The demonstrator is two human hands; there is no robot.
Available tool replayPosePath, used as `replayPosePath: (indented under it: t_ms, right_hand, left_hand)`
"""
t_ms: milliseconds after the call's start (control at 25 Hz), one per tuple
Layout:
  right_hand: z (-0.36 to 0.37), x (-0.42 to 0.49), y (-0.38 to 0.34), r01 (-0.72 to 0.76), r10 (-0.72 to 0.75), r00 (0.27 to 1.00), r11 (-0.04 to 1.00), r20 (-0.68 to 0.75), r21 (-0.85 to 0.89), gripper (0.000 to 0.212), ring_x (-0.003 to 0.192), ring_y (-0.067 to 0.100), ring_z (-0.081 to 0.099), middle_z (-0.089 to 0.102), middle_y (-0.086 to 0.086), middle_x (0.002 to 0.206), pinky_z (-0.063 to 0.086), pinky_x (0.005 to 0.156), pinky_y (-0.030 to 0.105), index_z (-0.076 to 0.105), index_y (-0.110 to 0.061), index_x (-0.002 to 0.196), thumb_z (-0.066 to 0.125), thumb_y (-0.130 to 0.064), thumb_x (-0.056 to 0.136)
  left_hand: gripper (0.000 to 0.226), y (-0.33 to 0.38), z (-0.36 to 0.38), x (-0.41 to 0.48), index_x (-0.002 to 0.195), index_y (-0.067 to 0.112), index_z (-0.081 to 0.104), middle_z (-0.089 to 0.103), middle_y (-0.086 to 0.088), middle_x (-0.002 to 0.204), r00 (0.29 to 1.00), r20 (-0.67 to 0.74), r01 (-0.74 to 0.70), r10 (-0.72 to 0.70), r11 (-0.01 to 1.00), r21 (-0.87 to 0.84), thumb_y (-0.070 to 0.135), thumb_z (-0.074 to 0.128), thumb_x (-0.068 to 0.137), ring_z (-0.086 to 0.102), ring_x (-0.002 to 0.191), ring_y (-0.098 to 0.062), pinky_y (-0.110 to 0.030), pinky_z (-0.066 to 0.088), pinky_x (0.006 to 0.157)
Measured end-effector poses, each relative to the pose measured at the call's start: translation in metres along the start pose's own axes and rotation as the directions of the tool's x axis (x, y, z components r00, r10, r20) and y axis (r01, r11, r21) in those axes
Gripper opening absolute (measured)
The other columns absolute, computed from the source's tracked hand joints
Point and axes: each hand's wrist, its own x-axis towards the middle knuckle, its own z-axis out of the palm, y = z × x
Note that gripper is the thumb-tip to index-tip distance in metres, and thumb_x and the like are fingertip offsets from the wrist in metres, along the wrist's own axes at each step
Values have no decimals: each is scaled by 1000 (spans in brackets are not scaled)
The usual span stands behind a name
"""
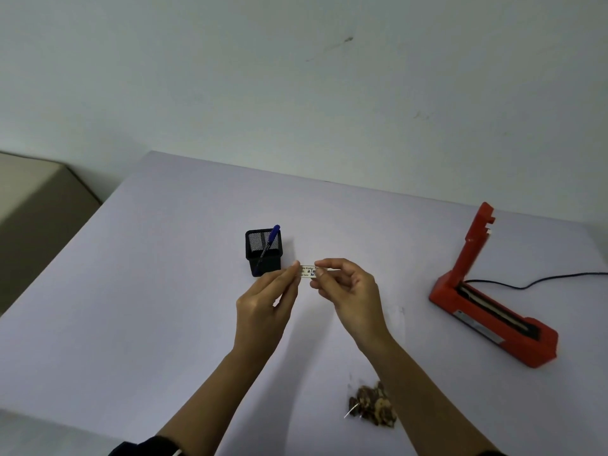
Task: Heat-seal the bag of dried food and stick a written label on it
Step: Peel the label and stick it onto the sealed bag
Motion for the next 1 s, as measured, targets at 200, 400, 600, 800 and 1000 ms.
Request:
replayPosePath:
  t_ms: [200,400,600,800,1000]
  right_hand:
    - [1,-2,-2,3,-3,1000,1000,7,-6,10,75,12,72,72,0,81,55,68,16,67,-20,89,62,-11,87]
    - [1,-2,-4,2,-2,1000,1000,27,-4,9,74,12,72,72,1,80,54,68,16,67,-17,90,62,-11,88]
    - [2,0,-4,-1,1,1000,1000,30,-6,8,74,13,72,72,3,81,55,71,18,68,-13,92,62,-10,88]
    - [1,0,-6,9,-8,1000,1000,29,-17,8,74,12,72,72,0,81,54,69,16,67,-15,91,62,-10,87]
    - [0,1,-7,4,-3,1000,1000,28,-24,8,74,13,72,72,2,81,55,70,17,67,-14,93,62,-10,87]
  left_hand:
    - [26,-2,-1,-1,103,2,71,74,-9,91,999,-3,-37,37,999,21,18,59,87,63,88,-12,-8,47,78]
    - [24,-4,-4,0,101,2,71,74,-8,91,999,15,-51,51,998,26,17,59,87,62,87,-11,-7,45,77]
    - [26,-1,-5,2,103,4,70,72,-5,89,999,44,3,-4,1000,4,19,57,87,61,82,-9,-2,43,75]
    - [24,-1,-5,3,103,5,70,73,-4,90,999,44,-22,21,999,23,18,58,87,61,81,-9,-6,44,73]
    - [21,-2,-5,5,102,7,70,72,-4,97,998,55,-18,18,1000,-4,17,58,88,63,87,-8,-11,48,77]
